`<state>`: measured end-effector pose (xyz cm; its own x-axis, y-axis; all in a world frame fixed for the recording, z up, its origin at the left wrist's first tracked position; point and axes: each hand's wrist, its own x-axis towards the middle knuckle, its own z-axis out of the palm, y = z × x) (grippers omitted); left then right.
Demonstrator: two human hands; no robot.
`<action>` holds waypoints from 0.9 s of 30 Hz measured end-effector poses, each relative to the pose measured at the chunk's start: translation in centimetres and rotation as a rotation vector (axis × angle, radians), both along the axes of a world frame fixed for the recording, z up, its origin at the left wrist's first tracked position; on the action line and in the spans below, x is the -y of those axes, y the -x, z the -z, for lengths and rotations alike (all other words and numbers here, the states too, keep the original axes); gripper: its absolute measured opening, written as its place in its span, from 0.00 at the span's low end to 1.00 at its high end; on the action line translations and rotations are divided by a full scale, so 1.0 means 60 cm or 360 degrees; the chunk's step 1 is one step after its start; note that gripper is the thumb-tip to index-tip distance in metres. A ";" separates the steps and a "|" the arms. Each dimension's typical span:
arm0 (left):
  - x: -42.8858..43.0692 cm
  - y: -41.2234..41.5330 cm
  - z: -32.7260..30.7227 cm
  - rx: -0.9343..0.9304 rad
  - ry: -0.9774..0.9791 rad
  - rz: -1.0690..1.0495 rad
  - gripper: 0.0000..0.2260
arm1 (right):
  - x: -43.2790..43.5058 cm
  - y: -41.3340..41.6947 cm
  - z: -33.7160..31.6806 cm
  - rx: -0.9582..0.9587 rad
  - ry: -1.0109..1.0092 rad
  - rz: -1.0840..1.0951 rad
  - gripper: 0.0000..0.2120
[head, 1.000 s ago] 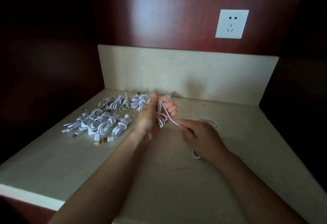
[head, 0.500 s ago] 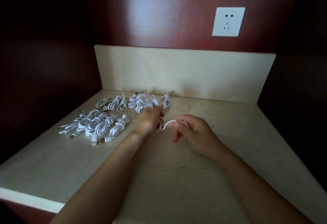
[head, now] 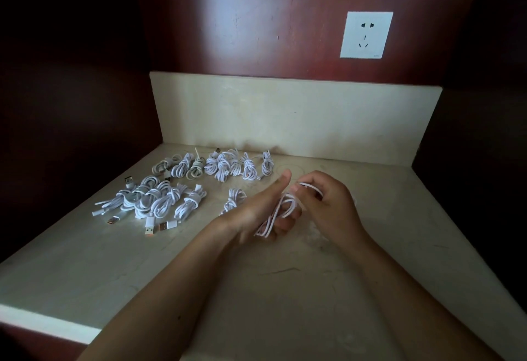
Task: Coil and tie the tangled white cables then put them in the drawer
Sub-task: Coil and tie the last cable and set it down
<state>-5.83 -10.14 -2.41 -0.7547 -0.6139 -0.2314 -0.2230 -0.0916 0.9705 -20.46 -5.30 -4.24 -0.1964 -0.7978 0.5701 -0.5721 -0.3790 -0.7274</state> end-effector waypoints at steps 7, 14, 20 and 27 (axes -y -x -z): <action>0.007 -0.010 0.010 0.0036 0.0417 0.0040 0.15 | 0.002 0.004 0.008 -0.0068 -0.0062 0.0073 0.11; 0.002 -0.002 0.010 -0.0095 0.0328 -0.0098 0.12 | -0.007 0.000 0.004 -0.0112 -0.0099 0.0212 0.04; -0.001 0.006 0.002 -0.0364 0.0139 -0.0166 0.16 | -0.003 0.008 0.006 0.0140 -0.0054 0.0235 0.10; 0.011 0.008 0.001 -0.0660 0.0066 -0.0466 0.16 | -0.012 -0.002 0.003 -0.0036 -0.0005 0.0269 0.05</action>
<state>-6.33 -10.83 -2.48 -0.5728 -0.8158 0.0805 0.2114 -0.0521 0.9760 -20.36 -4.61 -4.41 -0.3151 -0.7564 0.5732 -0.6436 -0.2736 -0.7148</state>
